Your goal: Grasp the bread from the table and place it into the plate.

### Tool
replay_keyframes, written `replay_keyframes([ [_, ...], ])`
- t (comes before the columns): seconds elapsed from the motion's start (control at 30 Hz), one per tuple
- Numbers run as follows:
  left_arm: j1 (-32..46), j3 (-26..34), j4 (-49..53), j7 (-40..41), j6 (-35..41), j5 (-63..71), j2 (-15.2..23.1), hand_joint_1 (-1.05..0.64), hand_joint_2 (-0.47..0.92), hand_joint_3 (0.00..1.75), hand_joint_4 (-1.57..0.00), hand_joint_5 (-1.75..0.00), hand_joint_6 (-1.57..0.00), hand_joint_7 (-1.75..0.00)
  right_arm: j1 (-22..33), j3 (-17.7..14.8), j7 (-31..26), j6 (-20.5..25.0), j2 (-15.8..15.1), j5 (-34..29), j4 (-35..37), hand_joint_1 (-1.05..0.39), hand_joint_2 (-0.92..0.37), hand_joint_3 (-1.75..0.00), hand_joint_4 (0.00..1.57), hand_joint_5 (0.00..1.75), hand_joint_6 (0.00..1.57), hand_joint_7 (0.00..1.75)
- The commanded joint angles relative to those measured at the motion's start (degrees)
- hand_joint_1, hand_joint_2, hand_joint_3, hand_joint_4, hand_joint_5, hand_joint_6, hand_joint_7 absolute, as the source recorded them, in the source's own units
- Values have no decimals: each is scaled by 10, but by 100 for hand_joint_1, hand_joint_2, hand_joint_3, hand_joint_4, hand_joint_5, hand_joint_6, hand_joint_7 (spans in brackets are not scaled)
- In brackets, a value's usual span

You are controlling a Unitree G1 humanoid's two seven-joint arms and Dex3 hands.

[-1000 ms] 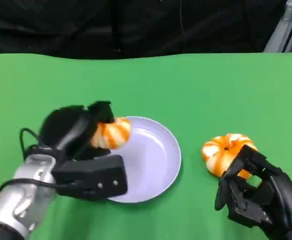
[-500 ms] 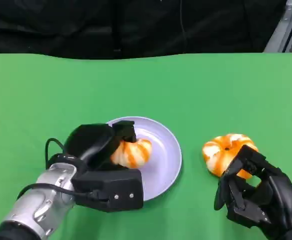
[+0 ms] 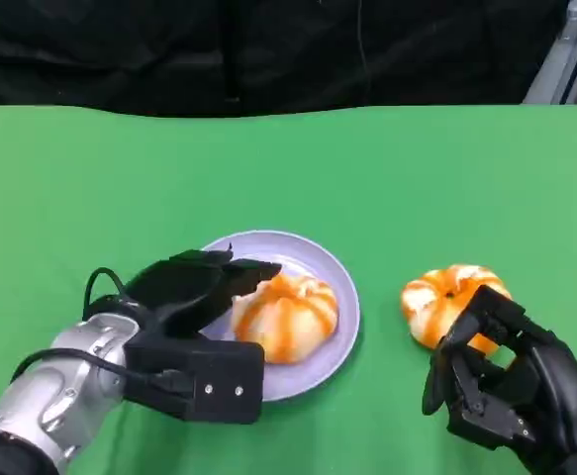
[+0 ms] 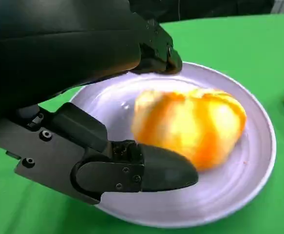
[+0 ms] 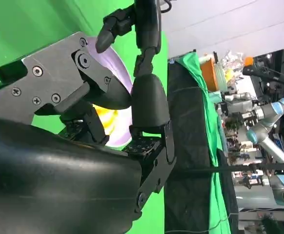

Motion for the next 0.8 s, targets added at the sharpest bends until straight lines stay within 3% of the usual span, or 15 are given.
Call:
replay_keyframes([
  [0.03,-4,4,-6,-11,-4,-4,14,-105,92,72,0,0,0,0,3,-1,-4,-1,-4,2,-8,-12,-56,-121,86,175,63,171],
  [0.17,6,15,-16,2,-12,-11,16,-105,92,72,0,0,-2,-1,4,-1,-5,-1,-3,3,-8,-12,-56,-120,86,175,63,170],
  [0.3,31,40,-49,26,-7,-30,6,-93,92,57,-2,-1,-20,-5,4,-1,-7,-3,-2,2,-7,-11,-55,-121,87,175,64,170],
  [0.37,52,75,-62,36,-19,-85,-15,-52,92,38,-30,-9,-43,-7,4,0,-7,-1,-5,1,-10,-11,-56,-122,87,175,64,170],
  [0.43,67,112,-53,30,-47,-159,-37,-10,92,40,-66,-15,-70,-10,5,0,-8,1,-6,0,-13,-11,-56,-122,87,175,64,170],
  [0.5,75,137,-45,13,-60,-213,-49,5,92,44,-89,-18,-86,-10,4,0,-8,0,-5,1,-12,-11,-56,-122,87,175,64,170],
  [0.57,85,161,-51,-20,-52,-272,-55,8,92,45,-96,-17,-91,-9,4,0,-8,0,-4,1,-12,-11,-56,-121,87,175,64,170],
  [0.6,93,178,-55,-45,-42,-315,-60,6,85,62,-110,-43,-110,-21,4,0,-8,1,-4,2,-13,-11,-56,-121,87,175,64,170],
  [0.63,99,191,-59,-64,-34,-345,-62,5,69,95,-101,-105,-115,-55,4,1,-9,2,-4,2,-13,-11,-55,-121,87,175,64,170],
  [0.67,109,206,-76,-84,-18,-382,-65,4,62,108,-97,-128,-109,-80,5,1,-9,3,-4,1,-13,-11,-55,-121,87,175,64,170],
  [0.7,124,220,-112,-107,18,-421,-63,4,55,123,-92,-151,-98,-119,4,1,-8,0,-4,1,-12,-12,-55,-121,87,175,63,170],
  [0.73,138,232,-147,-128,51,-455,-58,3,51,136,-93,-165,-88,-152,4,1,-7,-1,-4,1,-11,-12,-55,-121,86,175,63,170],
  [0.8,165,251,-211,-167,119,-509,-41,5,50,143,-95,-173,-84,-170,5,2,-8,0,-5,0,-13,-12,-56,-121,86,175,63,170],
])
